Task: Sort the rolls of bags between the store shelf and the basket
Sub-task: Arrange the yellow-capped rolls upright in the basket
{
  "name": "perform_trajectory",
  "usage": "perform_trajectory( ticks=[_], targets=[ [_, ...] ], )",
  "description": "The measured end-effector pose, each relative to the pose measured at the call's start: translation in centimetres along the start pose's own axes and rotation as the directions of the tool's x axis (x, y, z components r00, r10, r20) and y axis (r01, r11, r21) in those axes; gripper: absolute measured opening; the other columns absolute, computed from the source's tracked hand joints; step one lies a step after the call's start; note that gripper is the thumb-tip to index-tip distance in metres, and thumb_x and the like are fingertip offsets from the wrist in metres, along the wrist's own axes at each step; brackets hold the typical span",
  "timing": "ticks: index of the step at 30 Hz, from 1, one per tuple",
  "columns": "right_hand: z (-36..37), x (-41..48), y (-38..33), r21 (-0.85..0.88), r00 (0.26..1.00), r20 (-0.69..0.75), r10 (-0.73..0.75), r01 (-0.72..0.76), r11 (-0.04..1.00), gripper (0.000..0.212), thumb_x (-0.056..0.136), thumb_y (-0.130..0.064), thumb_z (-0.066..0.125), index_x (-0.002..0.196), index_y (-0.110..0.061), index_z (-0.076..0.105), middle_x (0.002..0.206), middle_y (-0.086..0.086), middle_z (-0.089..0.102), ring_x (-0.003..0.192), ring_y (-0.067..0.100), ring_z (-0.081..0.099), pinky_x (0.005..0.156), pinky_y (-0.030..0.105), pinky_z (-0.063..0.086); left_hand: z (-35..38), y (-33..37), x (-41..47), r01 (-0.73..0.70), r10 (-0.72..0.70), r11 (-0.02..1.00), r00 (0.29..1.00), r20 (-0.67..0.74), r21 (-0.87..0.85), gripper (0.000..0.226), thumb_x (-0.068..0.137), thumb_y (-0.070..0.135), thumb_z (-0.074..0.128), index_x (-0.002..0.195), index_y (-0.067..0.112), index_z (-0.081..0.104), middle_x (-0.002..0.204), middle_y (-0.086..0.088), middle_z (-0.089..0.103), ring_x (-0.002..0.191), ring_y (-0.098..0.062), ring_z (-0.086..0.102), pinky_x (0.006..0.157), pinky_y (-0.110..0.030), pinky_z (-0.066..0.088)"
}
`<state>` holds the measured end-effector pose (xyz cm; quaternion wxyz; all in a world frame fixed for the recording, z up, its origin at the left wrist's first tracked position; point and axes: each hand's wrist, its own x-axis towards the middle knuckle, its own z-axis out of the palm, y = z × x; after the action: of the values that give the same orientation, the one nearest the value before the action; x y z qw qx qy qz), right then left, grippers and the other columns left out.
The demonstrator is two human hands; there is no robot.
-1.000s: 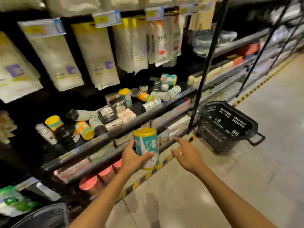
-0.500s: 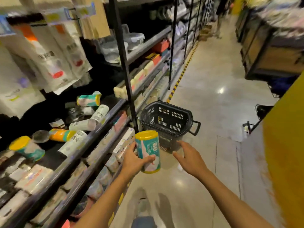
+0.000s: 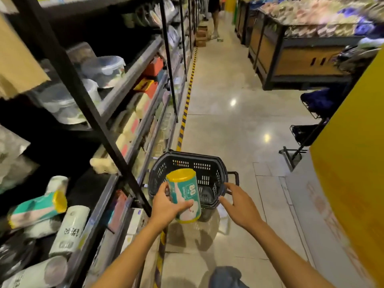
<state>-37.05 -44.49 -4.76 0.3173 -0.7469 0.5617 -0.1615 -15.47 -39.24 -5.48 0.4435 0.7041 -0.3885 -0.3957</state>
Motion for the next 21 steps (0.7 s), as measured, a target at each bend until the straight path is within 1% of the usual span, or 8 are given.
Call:
perform_trajectory(
  ticks=[4, 7, 10, 12, 15, 17, 19, 21],
  targets=[
    [0.5, 7.1, 1.7, -0.013, 0.999, 0.004, 0.046, -0.046, 0.999, 0.050, 0.093, -0.037, 0.053, 0.138, -0.017, 0.043, 0.136, 0.004, 0.051, 0.121, 0.020, 0.051, 0.100, 0.033, 0.043, 1.7, -0.1, 7.7, 0.007, -0.010, 0.999, 0.998, 0.055, 0.047, 0.074, 0.057, 0.017, 0.090, 0.115, 0.022, 0.045, 0.108, 0.005, 0.061, 0.100, -0.017, 0.063, 0.086, -0.040, 0.055],
    [0.8, 13.4, 3.4, -0.054, 0.998, 0.020, 0.064, -0.063, 0.997, 0.053, 0.094, -0.037, 0.051, 0.140, -0.014, 0.039, 0.140, 0.006, 0.048, 0.126, 0.023, 0.046, 0.101, 0.032, 0.038, 3.6, -0.3, 13.4, 0.041, -0.045, 0.998, 0.996, 0.071, 0.050, 0.071, 0.057, 0.013, 0.089, 0.112, 0.025, 0.045, 0.103, 0.008, 0.061, 0.097, -0.016, 0.064, 0.084, -0.036, 0.055],
    [0.8, 19.7, 5.2, -0.061, 0.995, 0.050, 0.081, -0.078, 0.995, 0.055, 0.095, -0.037, 0.050, 0.142, -0.011, 0.037, 0.142, 0.009, 0.045, 0.129, 0.024, 0.044, 0.102, 0.032, 0.036, 5.0, -0.8, 19.0, 0.105, -0.111, 0.992, 0.990, 0.084, 0.071, 0.074, 0.056, 0.014, 0.090, 0.113, 0.022, 0.044, 0.108, 0.002, 0.061, 0.099, -0.016, 0.062, 0.083, -0.032, 0.055],
    [0.8, 23.6, 6.2, -0.086, 0.992, 0.078, 0.103, -0.096, 0.992, 0.054, 0.096, -0.039, 0.048, 0.142, -0.012, 0.037, 0.142, 0.008, 0.045, 0.128, 0.024, 0.044, 0.101, 0.032, 0.036, 5.8, -1.3, 22.5, 0.146, -0.157, 0.983, 0.983, 0.097, 0.109, 0.081, 0.052, 0.023, 0.092, 0.116, 0.022, 0.042, 0.113, 0.001, 0.060, 0.104, -0.017, 0.060, 0.088, -0.037, 0.053],
    [1.5, 28.8, 8.3, -0.128, 0.985, 0.107, 0.136, -0.122, 0.984, 0.052, 0.095, -0.040, 0.048, 0.140, -0.014, 0.040, 0.138, 0.008, 0.049, 0.124, 0.024, 0.047, 0.098, 0.033, 0.039, 7.1, -2.6, 27.4, 0.199, -0.218, 0.965, 0.971, 0.096, 0.173, 0.098, 0.035, 0.044, 0.088, 0.118, 0.026, 0.038, 0.118, 0.001, 0.057, 0.109, -0.018, 0.057, 0.094, -0.044, 0.050],
    [2.6, 31.7, 10.0, -0.140, 0.979, 0.114, 0.171, -0.154, 0.978, 0.051, 0.095, -0.038, 0.049, 0.139, -0.013, 0.041, 0.135, 0.010, 0.050, 0.121, 0.026, 0.049, 0.096, 0.034, 0.040, 8.1, -3.9, 30.3, 0.209, -0.236, 0.953, 0.966, 0.104, 0.221, 0.097, 0.035, 0.043, 0.088, 0.115, 0.029, 0.035, 0.117, 0.001, 0.055, 0.109, -0.016, 0.056, 0.094, -0.040, 0.049],
    [4.5, 34.3, 12.0, -0.154, 0.975, 0.128, 0.182, -0.162, 0.975, 0.050, 0.095, -0.036, 0.049, 0.138, -0.012, 0.042, 0.134, 0.011, 0.051, 0.120, 0.027, 0.049, 0.096, 0.034, 0.040, 9.2, -6.1, 32.9, 0.208, -0.243, 0.943, 0.964, 0.112, 0.258, 0.090, 0.043, 0.031, 0.092, 0.113, 0.026, 0.036, 0.114, 0.002, 0.055, 0.106, -0.014, 0.055, 0.087, -0.028, 0.047],
    [6.9, 36.5, 14.3, -0.170, 0.971, 0.146, 0.191, -0.165, 0.971, 0.052, 0.095, -0.034, 0.050, 0.140, -0.011, 0.039, 0.136, 0.012, 0.049, 0.122, 0.028, 0.047, 0.098, 0.034, 0.038, 10.3, -8.9, 35.5, 0.214, -0.256, 0.935, 0.959, 0.121, 0.281, 0.083, 0.050, 0.019, 0.092, 0.112, 0.021, 0.037, 0.111, 0.004, 0.054, 0.103, -0.011, 0.053, 0.080, -0.017, 0.040]
  ],
)
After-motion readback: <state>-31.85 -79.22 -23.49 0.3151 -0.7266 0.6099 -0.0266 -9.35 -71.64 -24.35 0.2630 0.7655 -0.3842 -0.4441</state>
